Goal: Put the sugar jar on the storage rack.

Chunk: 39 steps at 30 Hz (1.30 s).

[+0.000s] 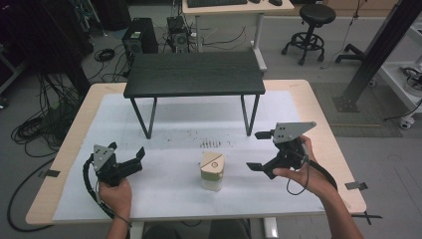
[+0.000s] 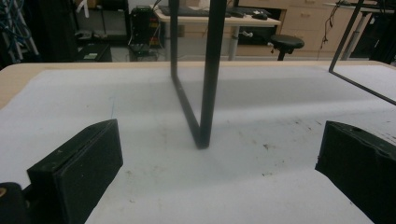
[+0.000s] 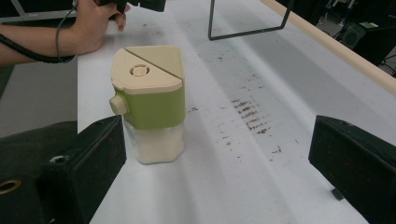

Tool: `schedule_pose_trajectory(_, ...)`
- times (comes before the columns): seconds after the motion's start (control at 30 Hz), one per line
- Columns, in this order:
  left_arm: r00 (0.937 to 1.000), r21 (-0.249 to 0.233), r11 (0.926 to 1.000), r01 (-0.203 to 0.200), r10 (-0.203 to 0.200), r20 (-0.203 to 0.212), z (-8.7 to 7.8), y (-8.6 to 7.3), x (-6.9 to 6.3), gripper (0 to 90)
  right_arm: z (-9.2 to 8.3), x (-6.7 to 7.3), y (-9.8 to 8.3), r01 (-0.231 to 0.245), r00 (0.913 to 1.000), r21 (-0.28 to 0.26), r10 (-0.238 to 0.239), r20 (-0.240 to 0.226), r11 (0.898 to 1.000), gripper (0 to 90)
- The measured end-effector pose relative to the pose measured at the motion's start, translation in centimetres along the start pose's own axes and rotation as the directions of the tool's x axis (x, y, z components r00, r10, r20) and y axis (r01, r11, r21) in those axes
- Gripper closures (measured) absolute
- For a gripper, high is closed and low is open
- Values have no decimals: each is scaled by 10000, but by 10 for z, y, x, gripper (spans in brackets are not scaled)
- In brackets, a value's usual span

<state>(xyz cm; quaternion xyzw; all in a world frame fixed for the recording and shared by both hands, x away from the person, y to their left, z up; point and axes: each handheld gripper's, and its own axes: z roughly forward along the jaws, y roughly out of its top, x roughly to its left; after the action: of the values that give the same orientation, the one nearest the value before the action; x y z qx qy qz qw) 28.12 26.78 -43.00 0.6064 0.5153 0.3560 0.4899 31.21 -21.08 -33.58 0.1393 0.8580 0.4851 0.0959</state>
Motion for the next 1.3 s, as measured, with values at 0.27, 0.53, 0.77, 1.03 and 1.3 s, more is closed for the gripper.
schedule_pose_trajectory(0.27, 10000, 43, 10000, -32, 32, -24, 0, 0, 0, 4, 8, 3, -11, -185, 9997, 2, 185, -145, 9998, 31)
schedule_pose_trajectory(0.53, 10000, 49, 10000, 3, -3, -15, 1, 0, 0, 4, 28, 10, -22, -245, 9985, 166, 253, -477, 9996, 32)
schedule_pose_trajectory(0.77, 10000, 70, 10000, -6, 6, -25, 1, 0, 1, 4, 50, 15, -30, -349, 9952, 293, 374, -909, 9990, 31)
schedule_pose_trajectory(1.03, 10000, 110, 9999, -7, 8, -25, 1, 0, 0, 4, 66, 20, -36, -411, 9929, 308, 442, -1106, 9987, 29)
schedule_pose_trajectory(1.3, 10000, 109, 9999, 18, -18, -28, 1, 0, 0, 4, 80, 24, -41, -469, 9900, 347, 511, -1315, 9983, 29)
